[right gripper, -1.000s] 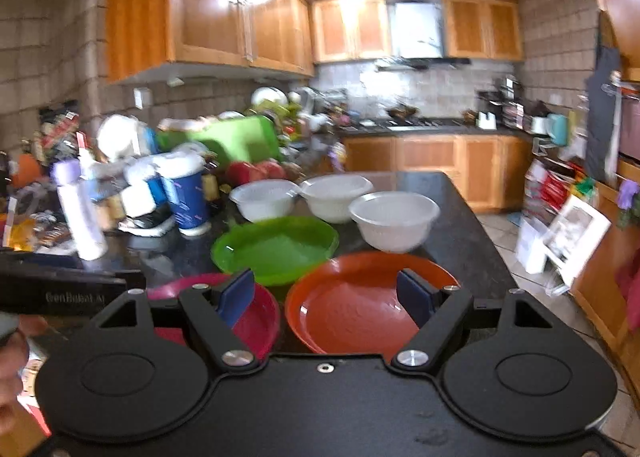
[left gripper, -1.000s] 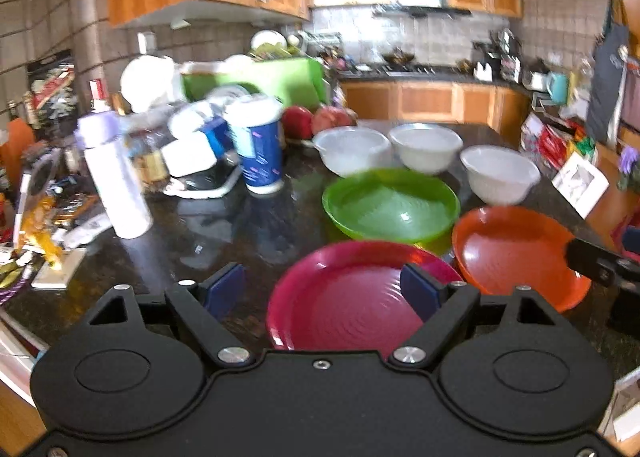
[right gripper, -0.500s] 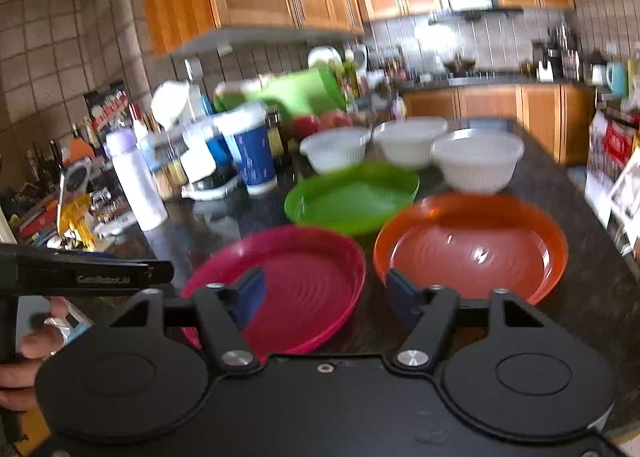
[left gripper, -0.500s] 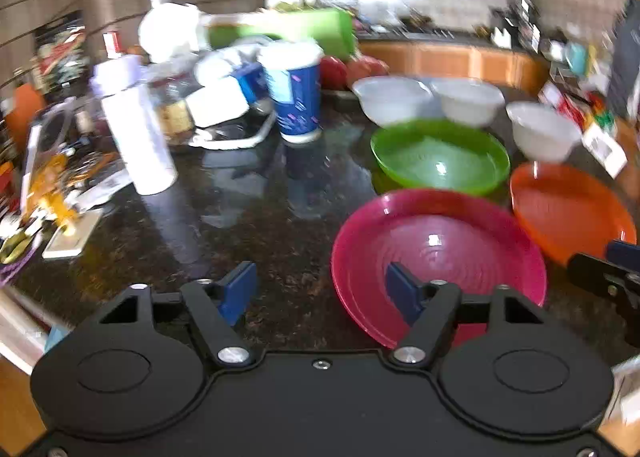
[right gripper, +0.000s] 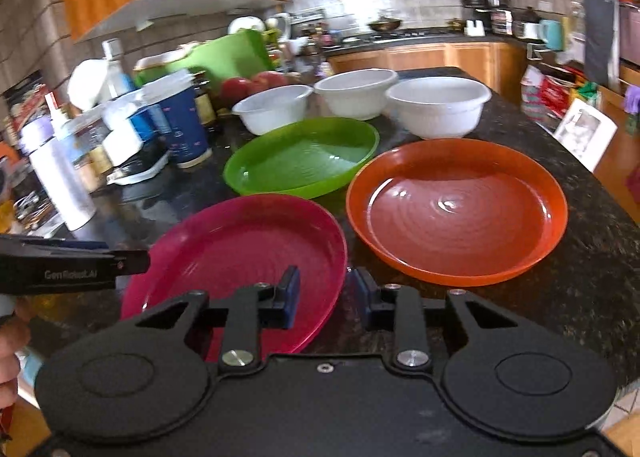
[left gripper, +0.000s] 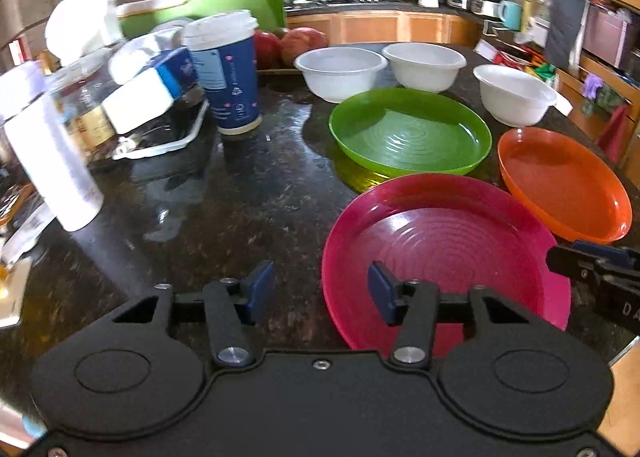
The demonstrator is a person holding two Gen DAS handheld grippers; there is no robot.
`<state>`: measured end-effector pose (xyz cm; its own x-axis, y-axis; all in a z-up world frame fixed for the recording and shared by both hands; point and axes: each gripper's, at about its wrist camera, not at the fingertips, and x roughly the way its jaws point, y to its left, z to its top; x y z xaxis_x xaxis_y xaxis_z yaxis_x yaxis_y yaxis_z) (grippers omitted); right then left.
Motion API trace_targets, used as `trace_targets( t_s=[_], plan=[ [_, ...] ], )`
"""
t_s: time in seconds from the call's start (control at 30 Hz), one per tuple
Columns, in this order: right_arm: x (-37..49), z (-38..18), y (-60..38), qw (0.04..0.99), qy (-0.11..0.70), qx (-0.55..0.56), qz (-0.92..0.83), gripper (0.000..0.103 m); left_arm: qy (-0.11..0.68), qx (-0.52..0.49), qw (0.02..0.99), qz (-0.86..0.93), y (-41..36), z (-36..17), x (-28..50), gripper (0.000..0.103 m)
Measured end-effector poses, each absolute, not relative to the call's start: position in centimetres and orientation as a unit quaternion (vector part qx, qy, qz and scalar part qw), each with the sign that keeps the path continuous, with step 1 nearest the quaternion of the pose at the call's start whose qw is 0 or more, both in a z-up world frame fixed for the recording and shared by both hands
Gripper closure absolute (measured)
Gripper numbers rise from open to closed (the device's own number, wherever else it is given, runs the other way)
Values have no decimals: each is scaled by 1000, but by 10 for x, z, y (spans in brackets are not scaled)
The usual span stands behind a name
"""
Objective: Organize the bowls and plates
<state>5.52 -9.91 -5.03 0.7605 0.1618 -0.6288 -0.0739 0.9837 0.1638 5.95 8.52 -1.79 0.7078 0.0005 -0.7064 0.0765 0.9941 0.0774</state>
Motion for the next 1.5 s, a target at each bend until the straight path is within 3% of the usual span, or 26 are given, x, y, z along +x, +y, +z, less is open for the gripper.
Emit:
trace_targets(
  t_s=[0.27,0.47,0.7,1.5],
  plan=[
    [65,-56,-92,934,351,67,25,71,394,54,916,-49,96,-27,79,49],
    [70,-61,-88,930,362,66,16,71,414,38,907,-72,103,-36,89,61],
    [73,-63,-84,929,364,59,19,81,415,31,905,-87,98,-38,92,80],
    [83,-54,7,921,365,14,136,82,414,-2,909,53,185,-31,53,79]
  ],
)
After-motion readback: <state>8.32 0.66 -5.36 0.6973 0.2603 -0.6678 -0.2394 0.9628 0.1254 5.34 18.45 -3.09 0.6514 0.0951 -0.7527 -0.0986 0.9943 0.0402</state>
